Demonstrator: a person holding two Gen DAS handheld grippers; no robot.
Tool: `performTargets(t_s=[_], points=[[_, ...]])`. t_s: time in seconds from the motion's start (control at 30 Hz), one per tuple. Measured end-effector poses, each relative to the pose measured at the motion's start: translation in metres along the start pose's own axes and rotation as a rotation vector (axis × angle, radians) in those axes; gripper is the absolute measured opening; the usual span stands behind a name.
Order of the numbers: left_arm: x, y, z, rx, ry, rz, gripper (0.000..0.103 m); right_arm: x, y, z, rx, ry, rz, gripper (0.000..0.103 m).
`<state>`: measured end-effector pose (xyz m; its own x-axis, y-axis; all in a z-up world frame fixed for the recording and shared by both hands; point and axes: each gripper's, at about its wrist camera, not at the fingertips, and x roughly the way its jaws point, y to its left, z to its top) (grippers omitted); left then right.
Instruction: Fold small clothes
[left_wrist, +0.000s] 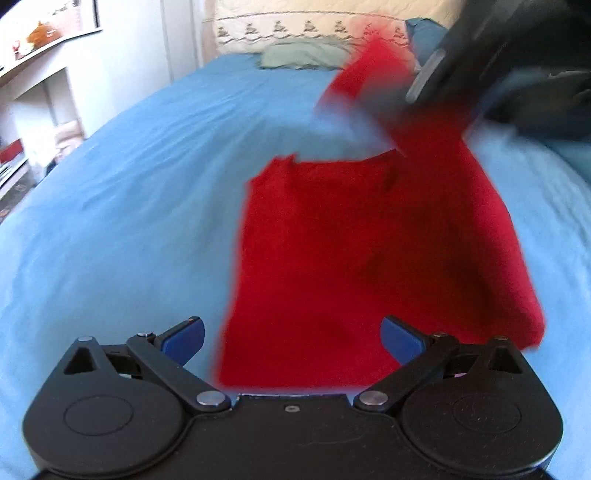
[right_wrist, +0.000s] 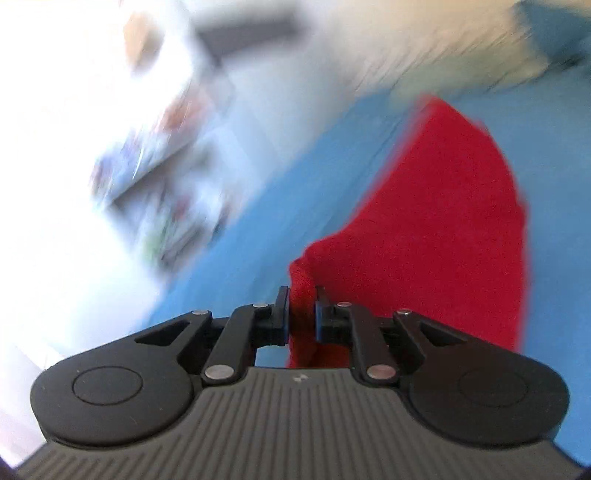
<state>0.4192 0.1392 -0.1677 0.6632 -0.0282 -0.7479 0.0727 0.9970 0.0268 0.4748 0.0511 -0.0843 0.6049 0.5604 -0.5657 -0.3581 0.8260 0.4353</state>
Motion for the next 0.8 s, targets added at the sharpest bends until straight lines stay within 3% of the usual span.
performTargets(t_s=[0.07,0.17,0.23,0.3,0.43,0.5,0.57,0.67,0.8], points=[[-0.001,0.016,-0.016,-0.003,0.023,0.009,0.103,0.051,0.014,-0.023,-0.069,0.132,-0.073,0.027],[-0.005,0.032,-0.035,-0.026,0.034,-0.005,0.103,0.094,0.012,-0.053,-0.052,0.218,-0.115,0.033],[-0.008,0.038,-0.041,-0.039,0.029,-0.02,0.103,0.093,0.008,-0.057,0.007,0.177,-0.102,0.042],[-0.012,0.039,-0.042,-0.042,0.018,-0.031,0.103,0.083,0.005,-0.053,0.035,0.146,-0.06,0.078],[-0.022,0.04,-0.037,-0.077,-0.026,-0.075,0.103,0.022,0.006,-0.037,0.005,-0.031,-0.041,0.09],[-0.029,0.038,-0.036,-0.093,-0.06,-0.097,0.103,-0.016,-0.002,-0.036,-0.015,-0.12,-0.112,0.101],[-0.036,0.034,-0.034,-0.106,-0.094,-0.121,0.102,-0.045,-0.011,-0.044,-0.051,-0.172,-0.2,0.102],[-0.037,0.026,-0.025,-0.126,-0.127,-0.144,0.088,-0.07,-0.03,-0.068,-0.082,-0.159,-0.309,0.102],[-0.021,0.026,-0.009,-0.205,-0.122,-0.167,0.06,-0.083,-0.051,-0.103,-0.038,-0.132,-0.34,0.102]])
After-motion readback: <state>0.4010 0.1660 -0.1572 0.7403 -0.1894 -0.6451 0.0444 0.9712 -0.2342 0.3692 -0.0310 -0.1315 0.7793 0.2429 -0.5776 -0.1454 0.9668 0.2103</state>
